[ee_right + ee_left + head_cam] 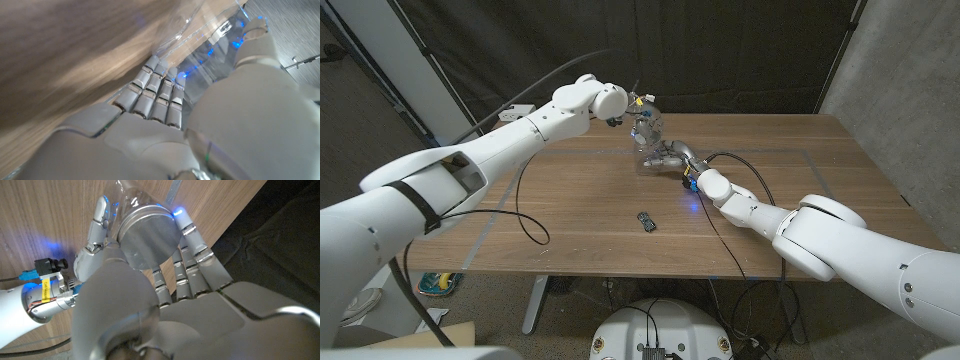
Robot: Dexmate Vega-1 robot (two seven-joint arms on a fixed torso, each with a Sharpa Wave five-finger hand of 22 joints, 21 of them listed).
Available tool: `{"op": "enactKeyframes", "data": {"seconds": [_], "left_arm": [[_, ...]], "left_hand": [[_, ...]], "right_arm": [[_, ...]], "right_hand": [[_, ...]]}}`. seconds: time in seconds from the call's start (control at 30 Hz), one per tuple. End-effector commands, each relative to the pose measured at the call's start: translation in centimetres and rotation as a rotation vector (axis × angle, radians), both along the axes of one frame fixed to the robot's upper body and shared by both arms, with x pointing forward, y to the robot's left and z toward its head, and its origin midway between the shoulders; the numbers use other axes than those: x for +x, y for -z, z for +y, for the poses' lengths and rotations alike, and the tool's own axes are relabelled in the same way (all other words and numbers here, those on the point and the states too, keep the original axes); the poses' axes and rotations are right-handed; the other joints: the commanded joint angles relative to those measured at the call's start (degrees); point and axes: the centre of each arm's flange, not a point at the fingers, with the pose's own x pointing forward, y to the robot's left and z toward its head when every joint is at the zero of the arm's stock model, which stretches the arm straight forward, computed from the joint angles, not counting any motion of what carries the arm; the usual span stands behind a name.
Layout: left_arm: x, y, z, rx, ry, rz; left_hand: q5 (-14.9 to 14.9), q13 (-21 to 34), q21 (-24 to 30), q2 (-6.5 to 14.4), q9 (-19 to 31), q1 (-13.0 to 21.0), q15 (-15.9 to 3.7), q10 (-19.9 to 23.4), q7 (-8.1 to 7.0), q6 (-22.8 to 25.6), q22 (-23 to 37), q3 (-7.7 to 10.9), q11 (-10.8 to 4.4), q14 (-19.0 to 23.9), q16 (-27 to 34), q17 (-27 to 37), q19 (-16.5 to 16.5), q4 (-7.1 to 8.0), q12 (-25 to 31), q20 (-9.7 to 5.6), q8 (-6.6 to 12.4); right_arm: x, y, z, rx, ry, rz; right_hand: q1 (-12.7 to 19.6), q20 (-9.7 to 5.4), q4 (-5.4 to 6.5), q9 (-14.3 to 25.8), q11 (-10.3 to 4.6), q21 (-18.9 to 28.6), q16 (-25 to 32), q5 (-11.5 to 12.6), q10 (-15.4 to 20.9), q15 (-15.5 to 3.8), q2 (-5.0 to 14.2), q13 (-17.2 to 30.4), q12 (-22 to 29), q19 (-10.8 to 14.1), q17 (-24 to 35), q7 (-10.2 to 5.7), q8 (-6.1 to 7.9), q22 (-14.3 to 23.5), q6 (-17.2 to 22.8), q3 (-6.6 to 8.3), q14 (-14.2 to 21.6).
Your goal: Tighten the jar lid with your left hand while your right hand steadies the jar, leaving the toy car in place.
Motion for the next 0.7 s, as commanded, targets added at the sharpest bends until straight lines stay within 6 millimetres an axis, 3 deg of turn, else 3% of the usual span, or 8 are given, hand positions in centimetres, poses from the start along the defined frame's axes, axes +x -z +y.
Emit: {"op": "enactKeyframes", "data": {"seconds": [0.03, 0.43, 0.7], "left_arm": [[-0.4, 1.3, 1.3, 0.152, 0.100, -0.067], [-0.6, 1.7, 2.8, 0.346, 0.351, -0.162], [-0.7, 1.5, 3.7, 0.453, 0.512, -0.240]], "left_hand": [[0.85, 0.60, -0.61, 7.10, 0.61, 9.41, -11.19, 0.51, 0.38, 0.78, 0.17, 6.28, -1.28, 3.98, -0.23, 0.87, -0.42, -5.53, 0.27, -0.89, 0.45], [2.01, 1.32, -0.93, 7.00, 1.40, 11.04, -11.53, 1.15, 1.36, 3.16, 0.21, 6.54, -2.30, 3.39, -0.79, 2.02, -1.13, -4.81, 0.60, -1.30, 1.71], [3.74, 2.05, -1.31, 4.70, 2.13, 12.28, -12.06, 1.30, 2.83, 6.44, 0.16, 5.59, -3.29, 3.67, -1.39, 2.87, -1.83, -4.67, 0.85, -2.18, 3.41]], "right_arm": [[-0.3, -0.1, -0.4, 0.008, -0.003, -0.034], [-0.3, -0.3, -0.4, 0.000, 0.000, -0.040], [-0.2, -0.2, -0.5, -0.002, 0.008, -0.041]], "right_hand": [[12.30, -3.44, 0.28, 0.14, -0.05, 0.52, 0.24, -0.16, 0.30, -9.98, 12.93, 0.19, 0.11, -0.26, 9.21, -2.63, 0.35, 0.36, 2.96, 0.09, 2.42], [12.38, -3.49, 0.29, 0.15, -0.08, 0.78, -0.06, -0.23, 0.20, -9.98, 13.02, 0.18, 0.01, -0.43, 9.54, -2.59, 0.34, 0.34, 3.00, -0.04, 2.40], [12.45, -3.53, 0.28, 0.16, -0.15, 0.95, -0.21, -0.26, 0.18, -10.01, 13.09, 0.22, -0.01, -0.48, 9.73, -2.67, 0.32, 0.32, 2.95, -0.09, 2.48]]}}
